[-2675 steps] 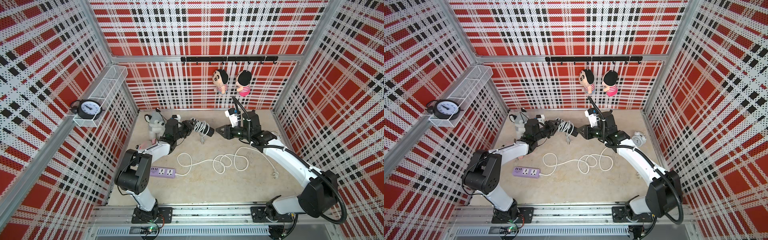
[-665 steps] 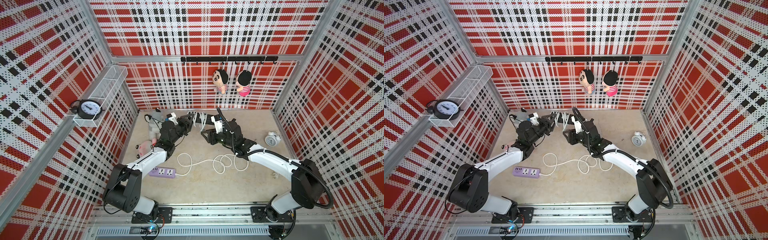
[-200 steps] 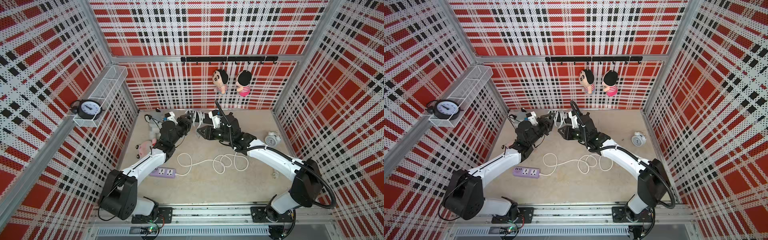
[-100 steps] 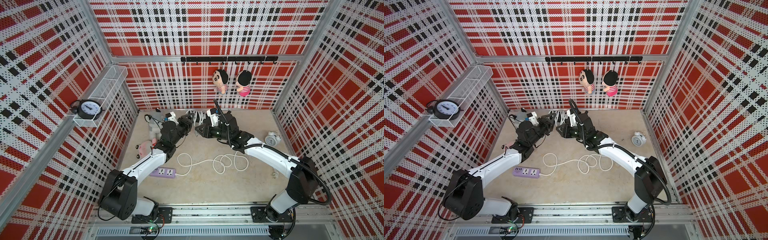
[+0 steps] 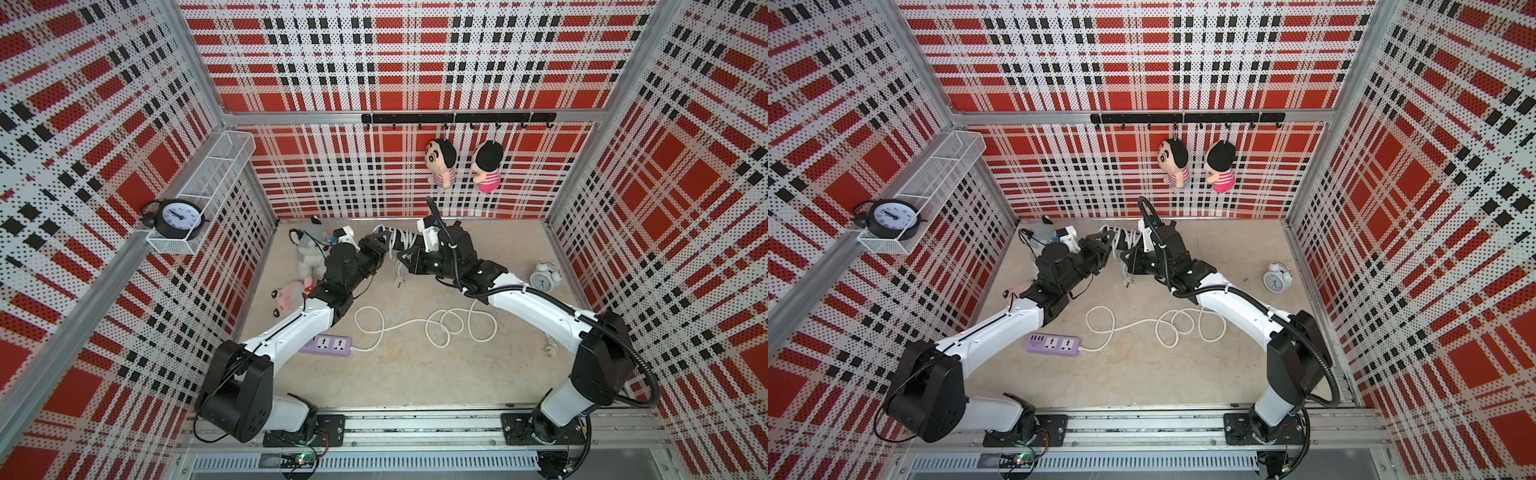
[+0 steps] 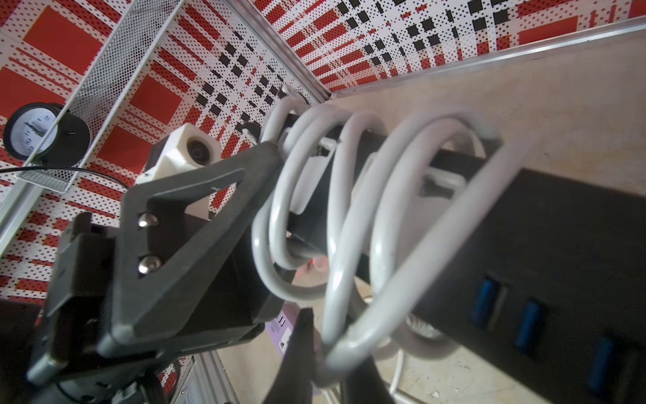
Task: Unwrap the cord wrapped around the power strip
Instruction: Unwrap the power cord from the power strip.
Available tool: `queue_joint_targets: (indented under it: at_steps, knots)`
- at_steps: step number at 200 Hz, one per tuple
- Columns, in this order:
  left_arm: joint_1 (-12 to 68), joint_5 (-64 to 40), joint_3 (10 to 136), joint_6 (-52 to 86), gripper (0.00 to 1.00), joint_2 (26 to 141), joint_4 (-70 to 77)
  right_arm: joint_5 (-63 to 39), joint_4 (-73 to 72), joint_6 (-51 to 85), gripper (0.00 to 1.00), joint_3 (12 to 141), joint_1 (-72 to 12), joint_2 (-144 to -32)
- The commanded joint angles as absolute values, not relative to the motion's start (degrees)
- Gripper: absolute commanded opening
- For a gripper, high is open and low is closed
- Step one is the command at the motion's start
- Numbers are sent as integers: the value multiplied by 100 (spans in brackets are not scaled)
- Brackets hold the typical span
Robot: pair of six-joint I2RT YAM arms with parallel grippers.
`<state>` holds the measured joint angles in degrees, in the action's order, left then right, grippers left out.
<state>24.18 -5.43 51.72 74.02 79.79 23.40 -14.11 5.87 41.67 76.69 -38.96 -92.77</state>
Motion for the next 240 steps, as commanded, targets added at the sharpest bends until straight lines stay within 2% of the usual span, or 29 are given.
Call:
queue_joint_targets:
  at_steps: [1,28,69,113,158,203,240]
  knots:
    - [2281,-458,5466,6793,0,7802,2264,-2004,69,4418,0,7431,-3564,-8867]
    - [2139,-947,5410,6473,0,7989,2163,-3069,-564,4834,0,7265,-3117,-8820]
    - [1736,-1602,5139,6326,0,7892,2255,-3468,1743,3283,0,8607,-2800,-9192]
    - [819,-2276,4983,6422,0,7526,2241,-3121,3376,1945,0,9088,-1892,-9354]
    - [263,-2751,5084,6534,0,7412,2299,-2553,4011,1288,0,9150,-1230,-9363]
    - [-463,-2655,5460,5810,0,7194,1317,-2219,4183,981,0,8909,-482,-9277]
    - [-1138,-2918,5445,5696,0,6955,1109,-1846,4319,780,0,9030,-2,-9399]
